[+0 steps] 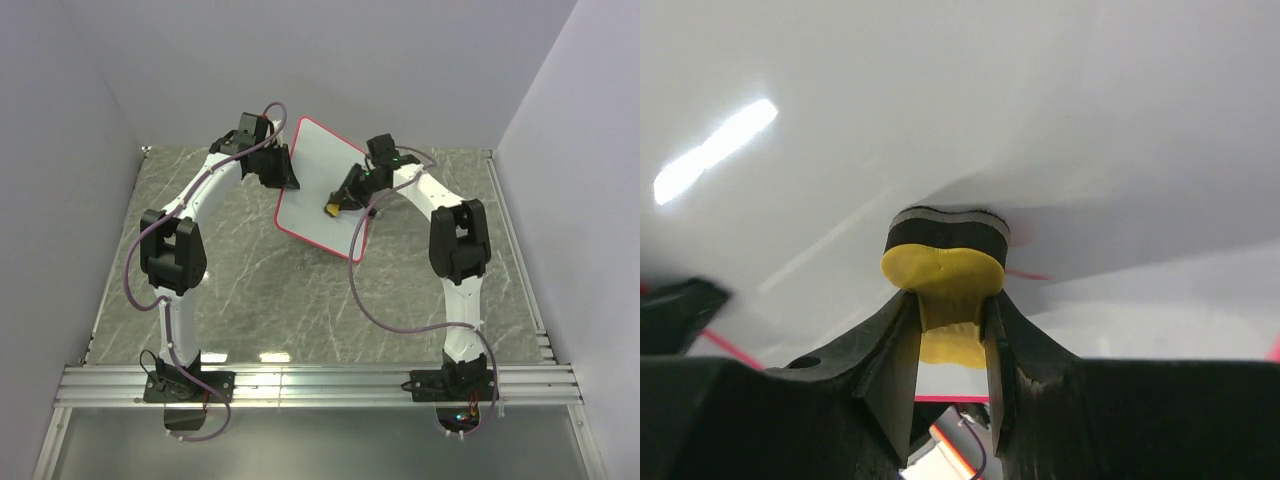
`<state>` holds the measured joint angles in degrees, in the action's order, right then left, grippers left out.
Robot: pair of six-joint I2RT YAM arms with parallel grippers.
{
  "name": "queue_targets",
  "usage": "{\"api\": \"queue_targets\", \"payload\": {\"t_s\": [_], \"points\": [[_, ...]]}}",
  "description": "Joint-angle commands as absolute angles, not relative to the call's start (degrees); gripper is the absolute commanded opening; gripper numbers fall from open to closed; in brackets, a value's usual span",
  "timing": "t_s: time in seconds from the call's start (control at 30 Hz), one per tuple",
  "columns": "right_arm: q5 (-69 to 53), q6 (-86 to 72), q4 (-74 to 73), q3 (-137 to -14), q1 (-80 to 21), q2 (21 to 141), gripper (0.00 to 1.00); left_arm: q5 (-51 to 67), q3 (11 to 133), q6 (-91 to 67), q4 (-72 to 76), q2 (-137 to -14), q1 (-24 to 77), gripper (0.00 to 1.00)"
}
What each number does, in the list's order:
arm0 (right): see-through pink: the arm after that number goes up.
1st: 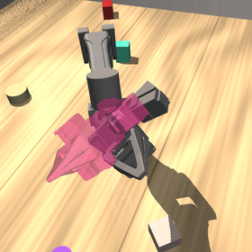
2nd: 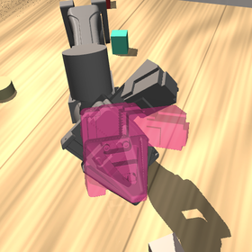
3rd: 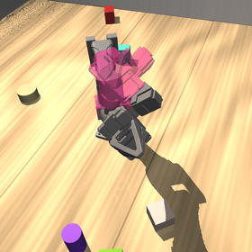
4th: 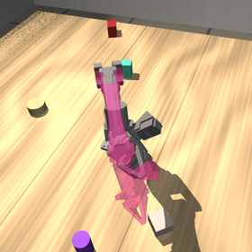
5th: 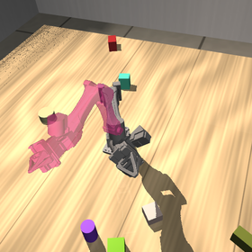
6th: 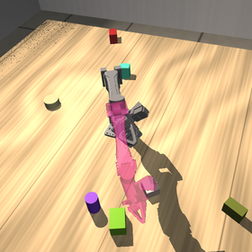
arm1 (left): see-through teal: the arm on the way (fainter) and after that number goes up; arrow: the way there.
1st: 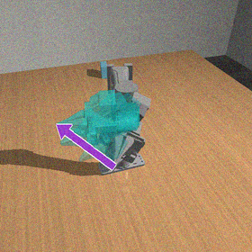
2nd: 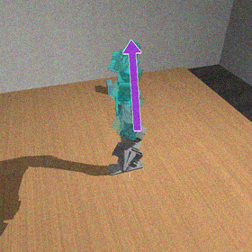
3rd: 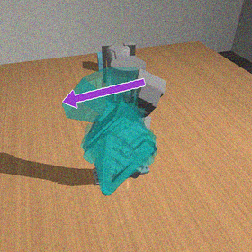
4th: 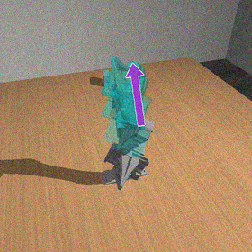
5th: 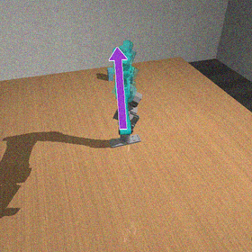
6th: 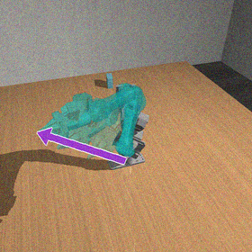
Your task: Erase the whiteboard
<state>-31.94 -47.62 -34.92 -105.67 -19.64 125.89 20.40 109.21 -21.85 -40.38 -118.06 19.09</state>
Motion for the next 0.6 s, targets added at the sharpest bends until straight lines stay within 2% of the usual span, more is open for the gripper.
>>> {"api": "queue_targets", "payload": {"t_s": [0.0, 0.2, 0.43, 0.57], "points": [[-21.6, -44.1, -36.7, -98.4, -19.6, 130.9, 0.0, 22.4, 105.9, -16.2, -47.7, -122.4, 25.9, 0.0], [-20.3, -43.0, -37.3, -96.3, -19.5, 131.1, 0.0, 22.9, 106.3, -16.3, -47.7, -122.8, 25.8, 0.0], [-15.0, -43.2, -44.3, -103.6, -19.4, 132.2, 0.0, 22.9, 106.0, -16.3, -47.7, -122.5, 25.9, 0.0], [-17.3, -44.6, -41.9, -97.2, -16.8, 131.1, 0.0, 22.7, 105.9, -16.2, -47.6, -122.2, 25.9, 0.0]]}}
